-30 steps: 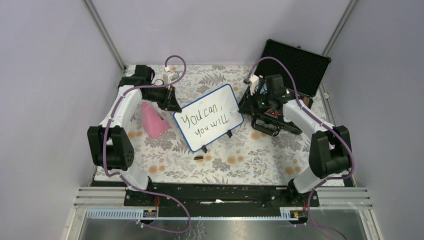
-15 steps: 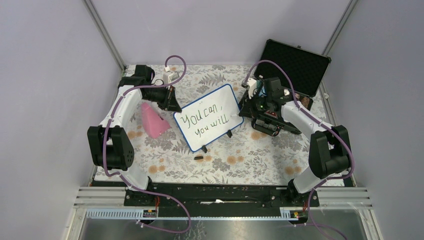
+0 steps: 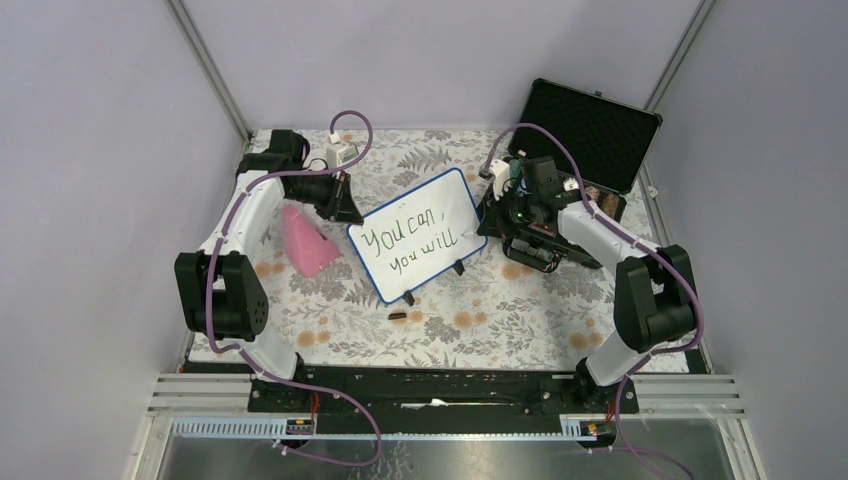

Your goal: Write a sentence on the whiteboard

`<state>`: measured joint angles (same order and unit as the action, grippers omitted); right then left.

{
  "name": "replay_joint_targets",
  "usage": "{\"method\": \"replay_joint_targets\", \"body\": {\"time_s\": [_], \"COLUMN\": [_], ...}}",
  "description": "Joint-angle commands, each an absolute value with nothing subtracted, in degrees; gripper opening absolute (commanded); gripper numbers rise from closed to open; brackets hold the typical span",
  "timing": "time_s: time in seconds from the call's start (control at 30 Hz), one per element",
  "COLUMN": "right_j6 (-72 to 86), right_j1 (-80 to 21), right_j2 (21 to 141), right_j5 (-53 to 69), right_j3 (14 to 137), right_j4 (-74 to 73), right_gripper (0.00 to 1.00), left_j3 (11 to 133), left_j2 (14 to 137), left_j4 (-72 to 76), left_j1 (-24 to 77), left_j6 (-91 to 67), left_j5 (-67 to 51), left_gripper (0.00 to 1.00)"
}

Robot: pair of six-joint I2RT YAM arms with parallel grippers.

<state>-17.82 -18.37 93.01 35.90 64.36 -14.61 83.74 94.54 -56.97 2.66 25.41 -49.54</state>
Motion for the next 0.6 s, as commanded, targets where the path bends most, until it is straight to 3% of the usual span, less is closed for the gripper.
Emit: {"method": "replay_joint_targets", "body": {"time_s": [0.0, 0.57], "right_j6": [-18.8, -19.5], "right_j1": [-19.0, -19.2], "right_j2": [93.9, 94.8], "right_j5": [35.1, 34.2], "right_j3": [66.9, 66.0], "right_j4": [-14.2, -14.4], "right_gripper": [0.0, 0.0], "left_j3": [82.7, 82.7], "left_j2": [93.1, 93.5], "left_j4": [-54.1, -54.1], "left_j1": [3.1, 3.1], "left_j6": [26.2, 26.4], "left_j5": [-45.8, -45.5], "left_gripper": [0.0, 0.0]}}
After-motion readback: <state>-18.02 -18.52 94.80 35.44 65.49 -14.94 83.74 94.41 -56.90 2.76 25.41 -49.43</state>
